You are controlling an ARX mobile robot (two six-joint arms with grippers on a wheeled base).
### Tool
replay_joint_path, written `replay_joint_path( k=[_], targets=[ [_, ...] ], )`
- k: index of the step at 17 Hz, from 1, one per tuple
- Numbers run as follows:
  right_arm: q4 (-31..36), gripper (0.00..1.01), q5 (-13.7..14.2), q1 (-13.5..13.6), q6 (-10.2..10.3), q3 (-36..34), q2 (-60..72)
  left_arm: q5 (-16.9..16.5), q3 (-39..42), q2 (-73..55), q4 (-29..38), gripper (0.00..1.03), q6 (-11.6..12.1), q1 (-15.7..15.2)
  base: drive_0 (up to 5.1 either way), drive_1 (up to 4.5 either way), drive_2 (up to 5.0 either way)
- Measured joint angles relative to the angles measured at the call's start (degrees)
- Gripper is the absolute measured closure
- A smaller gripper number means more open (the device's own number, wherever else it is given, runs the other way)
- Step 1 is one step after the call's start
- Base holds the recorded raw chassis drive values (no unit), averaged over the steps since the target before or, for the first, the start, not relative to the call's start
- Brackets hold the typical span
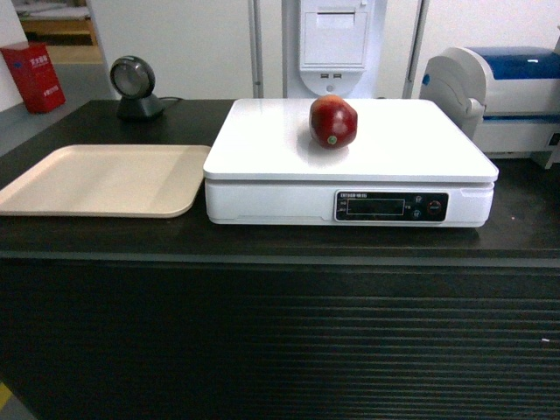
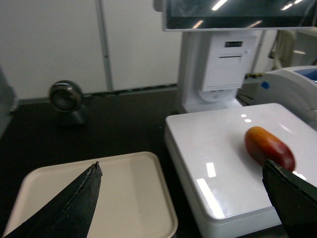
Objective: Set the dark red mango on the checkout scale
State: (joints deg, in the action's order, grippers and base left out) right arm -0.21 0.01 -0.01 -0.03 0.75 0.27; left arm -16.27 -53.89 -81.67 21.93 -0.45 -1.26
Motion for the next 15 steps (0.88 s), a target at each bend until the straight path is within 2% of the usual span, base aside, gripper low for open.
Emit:
replay_joint_path(
  k=[3, 4, 5, 8, 11, 12, 15],
  targets=[
    [0.0, 0.03, 0.0, 0.0, 0.0, 0.0, 0.0, 1.4, 8.2, 8.1, -1.4, 0.05, 3.6, -6.0, 0.0, 0.0, 0.0],
    [0.0, 0.03, 0.0, 0.0, 0.0, 0.0, 0.0, 4.2, 11.1, 10.6, 2.6, 0.09, 3.3, -6.8, 0.0, 0.0, 0.0],
    [0.0, 0.03, 0.0, 0.0, 0.0, 0.0, 0.0, 6.9, 16.3, 15.5, 7.4, 0.22, 2.1, -7.7, 0.0, 0.0, 0.0],
    [0.0, 0.03, 0.0, 0.0, 0.0, 0.0, 0.0, 5.8, 30.1, 27.6, 8.7, 0.56, 0.9, -9.2, 0.0, 0.0, 0.0],
    [0.0, 0.03, 0.0, 0.0, 0.0, 0.0, 0.0, 4.7, 41.6, 38.0, 9.5, 0.93, 0.8, -10.3, 0.0, 0.0, 0.0],
    [0.0, 0.03, 0.0, 0.0, 0.0, 0.0, 0.0, 5.9, 43.9, 40.8, 8.9, 1.01, 0.6, -9.6, 0.0, 0.0, 0.0],
    [0.0, 0.03, 0.0, 0.0, 0.0, 0.0, 0.0, 7.3, 45.7, 43.3, 7.8, 1.01, 0.6, -7.5, 0.0, 0.0, 0.0]
  ],
)
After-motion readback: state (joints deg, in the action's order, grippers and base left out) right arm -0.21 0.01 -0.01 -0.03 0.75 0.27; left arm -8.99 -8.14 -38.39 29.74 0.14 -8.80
